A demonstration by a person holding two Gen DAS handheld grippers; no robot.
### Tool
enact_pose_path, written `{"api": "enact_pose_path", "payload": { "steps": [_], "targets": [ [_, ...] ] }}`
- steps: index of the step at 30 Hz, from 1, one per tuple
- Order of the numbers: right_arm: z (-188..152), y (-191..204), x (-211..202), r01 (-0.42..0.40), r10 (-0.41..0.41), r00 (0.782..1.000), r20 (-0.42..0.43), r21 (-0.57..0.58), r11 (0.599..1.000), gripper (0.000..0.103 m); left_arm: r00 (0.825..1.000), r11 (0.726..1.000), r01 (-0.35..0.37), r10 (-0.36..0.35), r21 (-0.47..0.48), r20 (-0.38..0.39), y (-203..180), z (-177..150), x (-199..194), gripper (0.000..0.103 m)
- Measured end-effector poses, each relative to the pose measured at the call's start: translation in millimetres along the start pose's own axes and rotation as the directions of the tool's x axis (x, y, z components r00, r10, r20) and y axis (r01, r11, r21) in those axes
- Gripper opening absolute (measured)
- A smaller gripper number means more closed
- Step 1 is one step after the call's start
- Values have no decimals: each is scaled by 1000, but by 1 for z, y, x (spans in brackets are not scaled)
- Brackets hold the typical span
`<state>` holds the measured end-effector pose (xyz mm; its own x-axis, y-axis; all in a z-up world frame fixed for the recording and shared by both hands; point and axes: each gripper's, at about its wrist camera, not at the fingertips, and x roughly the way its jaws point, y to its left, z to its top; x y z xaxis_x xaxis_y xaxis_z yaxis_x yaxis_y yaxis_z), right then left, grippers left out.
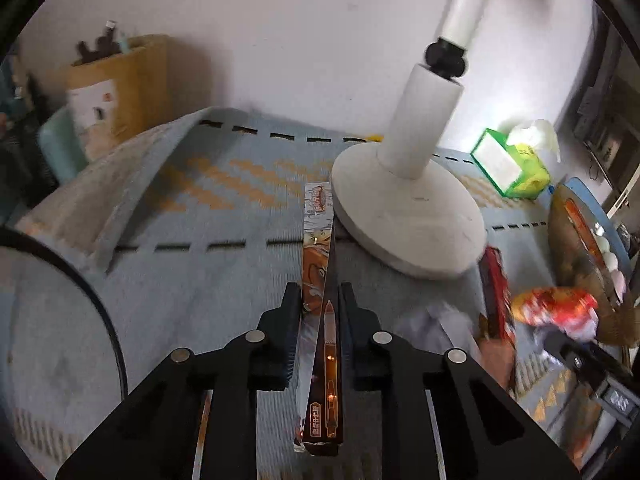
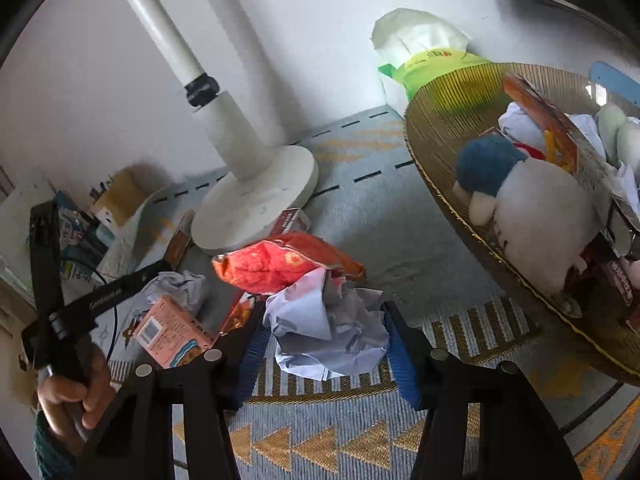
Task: Organize objects
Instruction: 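Grasp long snack box with left gripper while right gripper grasps paper ball, then carry long snack box and paper ball toward the golden bowl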
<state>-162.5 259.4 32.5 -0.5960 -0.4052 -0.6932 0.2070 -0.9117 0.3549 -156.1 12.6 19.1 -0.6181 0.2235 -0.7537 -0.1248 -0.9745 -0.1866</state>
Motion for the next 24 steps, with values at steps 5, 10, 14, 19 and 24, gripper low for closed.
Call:
{"api": "enact_pose_path", "payload": {
  "steps": [5, 10, 14, 19, 24],
  "targets": [
    [-10, 6, -15, -19, 19, 1000, 2, -42, 999, 54, 1000, 1000, -15, 15, 12, 14, -2, -35, -52, 15],
    [-48, -8, -54, -71, 71, 997, -25, -1, 998, 54, 1000, 997, -3, 4, -74, 16, -2, -110, -102, 15],
    [-80, -23, -98, -84, 84, 996, 10, -11, 996, 54, 1000, 995, 15, -15, -95, 4, -20, -152, -121, 15],
    [-110, -18, -130, -57, 57, 998, -3, -190, 980, 54, 1000, 996, 23, -22, -81, 15, -50, -179, -139, 15],
    [-125, -29, -132, -7, -4, 998, -58, -194, 981, 54, 1000, 999, 0, -1, -52, -13, -70, -193, -141, 15]
  ]
}}
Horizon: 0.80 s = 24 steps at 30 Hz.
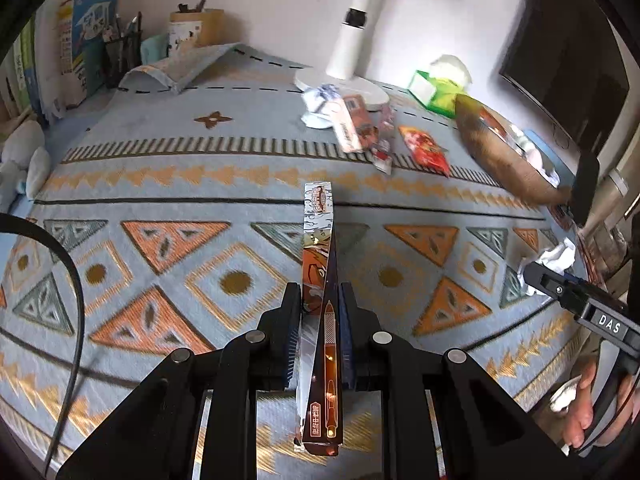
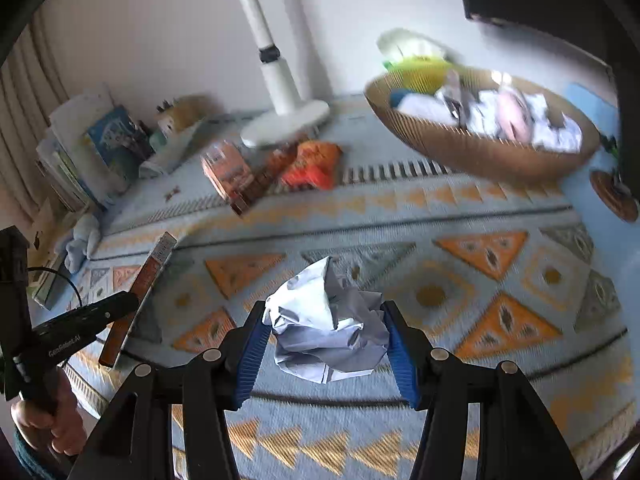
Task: Organize objects
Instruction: 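Carry long snack box and paper ball toward the golden bowl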
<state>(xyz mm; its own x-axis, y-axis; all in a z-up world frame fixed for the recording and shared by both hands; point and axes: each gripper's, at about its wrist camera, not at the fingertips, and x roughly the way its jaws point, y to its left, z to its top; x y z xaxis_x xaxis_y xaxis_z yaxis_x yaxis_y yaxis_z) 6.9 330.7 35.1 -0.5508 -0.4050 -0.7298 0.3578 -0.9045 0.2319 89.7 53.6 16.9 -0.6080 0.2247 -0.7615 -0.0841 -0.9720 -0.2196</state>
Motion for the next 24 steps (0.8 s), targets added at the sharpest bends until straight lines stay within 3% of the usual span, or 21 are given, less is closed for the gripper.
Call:
{"api": "enact_pose_path", "payload": {
  "steps": [3, 4, 5, 8, 14, 19, 24],
  "targets": [
    [-1, -2, -2, -23, 23, 999, -27, -25, 999, 60, 1000, 999, -28, 28, 28, -3, -9, -4, 2, 17],
    [-1, -2, -3, -25, 24, 999, -27, -32, 999, 63, 999, 998, -45, 46, 32, -18, -10, -5, 5, 27],
    [-2, -2, -6, -23, 23, 1000, -21, -40, 999, 71, 998, 998, -60, 61, 34, -34, -10, -6, 7, 33],
    [-6, -9, -15, 10, -10, 1000, 13, -47, 999, 86, 997, 996, -69, 71, 47, -31, -13, -8, 6, 34],
    [-17, -25, -18, -85, 83, 995, -53, -52, 995, 87, 995, 992, -98, 99, 81, -2, -21, -14, 5, 38],
    [-29, -9, -9, -70, 62, 995, -75, -102, 992, 87, 991, 983, -136, 136, 124, 14, -30, -16, 7, 38],
    [-32, 3, -4, -58, 51, 996, -66, -114, 992, 87, 993, 988, -114, 111, 105, 29, -25, -16, 6, 38]
  ]
}}
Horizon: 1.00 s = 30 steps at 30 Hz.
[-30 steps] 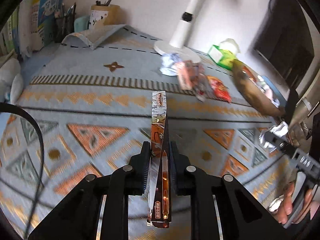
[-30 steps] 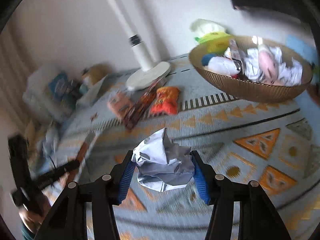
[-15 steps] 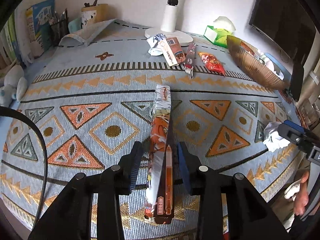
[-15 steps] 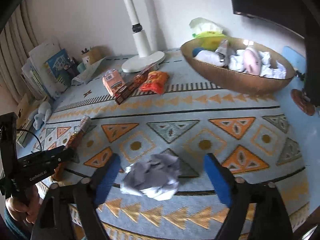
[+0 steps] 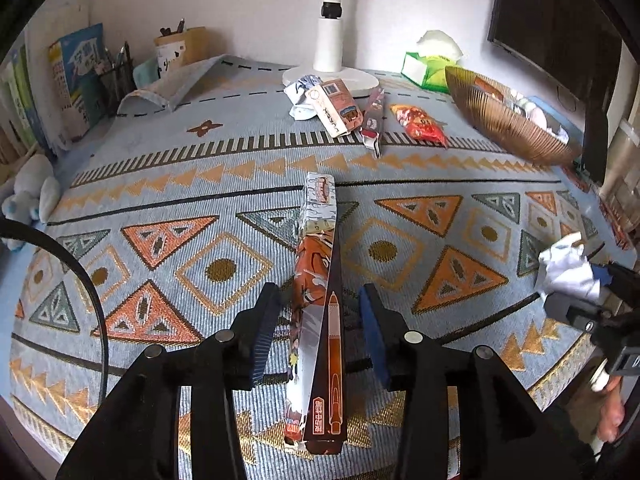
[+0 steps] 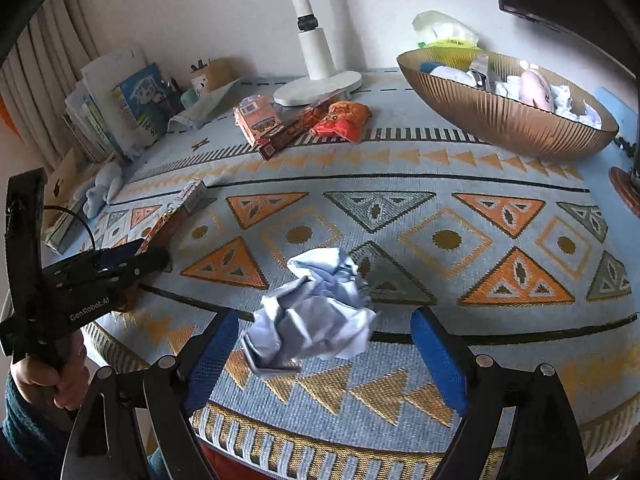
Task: Organize objects
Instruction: 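Carry long snack box and paper ball toward the golden bowl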
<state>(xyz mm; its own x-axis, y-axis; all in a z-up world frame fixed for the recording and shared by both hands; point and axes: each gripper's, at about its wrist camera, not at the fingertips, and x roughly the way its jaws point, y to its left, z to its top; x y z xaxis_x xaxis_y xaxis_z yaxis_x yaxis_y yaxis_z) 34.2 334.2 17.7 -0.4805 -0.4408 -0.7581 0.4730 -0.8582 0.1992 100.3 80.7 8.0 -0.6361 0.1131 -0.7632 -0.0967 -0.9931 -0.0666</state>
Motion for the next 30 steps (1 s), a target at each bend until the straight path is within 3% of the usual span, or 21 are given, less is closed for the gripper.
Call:
{"api": "enact_pose_path", "payload": {
  "steps": [1, 2, 3, 5, 14, 20, 24, 30],
  "targets": [
    [-1, 2, 0, 0, 0, 1000, 3, -5, 1000, 87, 1000, 1000, 5, -5, -3, 1, 0, 0, 0, 38],
    [-1, 3, 0, -2, 2, 1000, 7, -5, 1000, 84, 1000, 1000, 2, -2, -2, 0, 1, 1, 0, 31],
    [-2, 3, -1, -5, 5, 1000, 17, 0, 1000, 69, 1000, 1000, -3, 3, -2, 0, 0, 1, 0, 25],
    [-2, 5, -2, -20, 20, 1000, 22, 5, 1000, 52, 1000, 1000, 13, -13, -10, -1, 1, 2, 0, 21],
    [10, 4, -36, -40, 40, 991, 125, -7, 999, 51, 989, 991, 132, -131, -8, 61, -17, 28, -23, 20],
    [28, -22, -69, 16, -23, 979, 202, 37, 999, 51, 972, 979, 186, -196, 86, 130, -56, 76, -41, 20],
    [53, -56, -94, 62, -83, 962, 259, 91, 994, 51, 955, 963, 215, -242, 165, 169, -90, 118, -45, 20],
    [112, -105, -133, 134, -190, 911, 365, 173, 976, 51, 930, 941, 253, -300, 223, 211, -140, 194, -30, 20]
  ]
}}
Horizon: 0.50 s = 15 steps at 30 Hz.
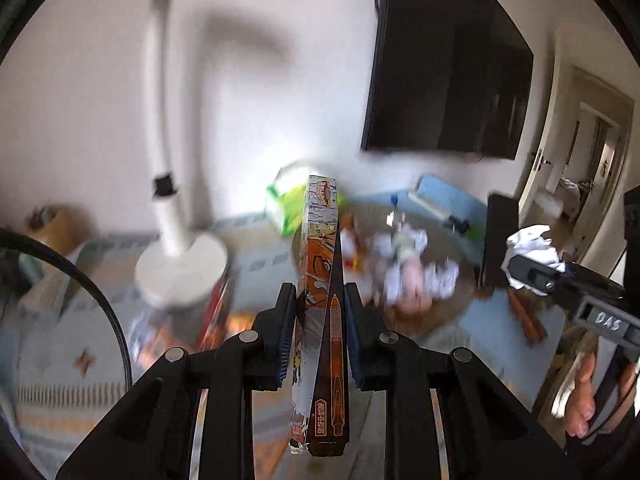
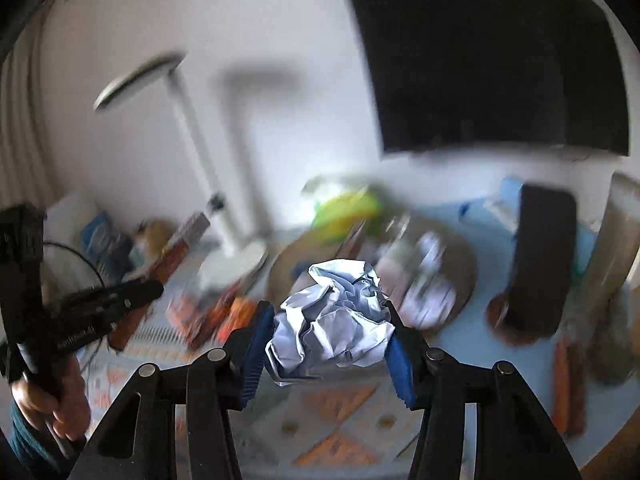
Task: Organize objects
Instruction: 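Open both grippers to drop snack box and paper ball into bowl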
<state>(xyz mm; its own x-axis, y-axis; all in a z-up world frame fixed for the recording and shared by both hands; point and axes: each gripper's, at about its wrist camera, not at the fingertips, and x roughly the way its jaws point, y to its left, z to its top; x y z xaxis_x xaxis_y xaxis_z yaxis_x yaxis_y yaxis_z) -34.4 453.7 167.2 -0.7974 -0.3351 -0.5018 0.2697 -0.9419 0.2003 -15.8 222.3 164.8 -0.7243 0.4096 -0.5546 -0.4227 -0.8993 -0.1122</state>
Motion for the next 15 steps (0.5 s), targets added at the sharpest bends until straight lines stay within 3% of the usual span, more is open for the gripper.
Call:
{"api": "enact_pose_path", "payload": {
  "steps": [7, 13, 15],
  "targets": [
    [76, -48, 32, 77, -81, 996, 32, 94, 993, 51, 998, 997, 56, -57, -46, -12, -10, 54, 68, 20],
    [90, -68, 71, 103, -103, 995, -5, 112, 988, 51, 998, 998, 52, -53, -41, -27, -20, 62, 111, 22],
    [88, -71, 82, 119, -117, 993, -21, 114, 986, 54, 998, 998, 49, -50, -47, -37, -17, 58, 124, 36]
  ]
}}
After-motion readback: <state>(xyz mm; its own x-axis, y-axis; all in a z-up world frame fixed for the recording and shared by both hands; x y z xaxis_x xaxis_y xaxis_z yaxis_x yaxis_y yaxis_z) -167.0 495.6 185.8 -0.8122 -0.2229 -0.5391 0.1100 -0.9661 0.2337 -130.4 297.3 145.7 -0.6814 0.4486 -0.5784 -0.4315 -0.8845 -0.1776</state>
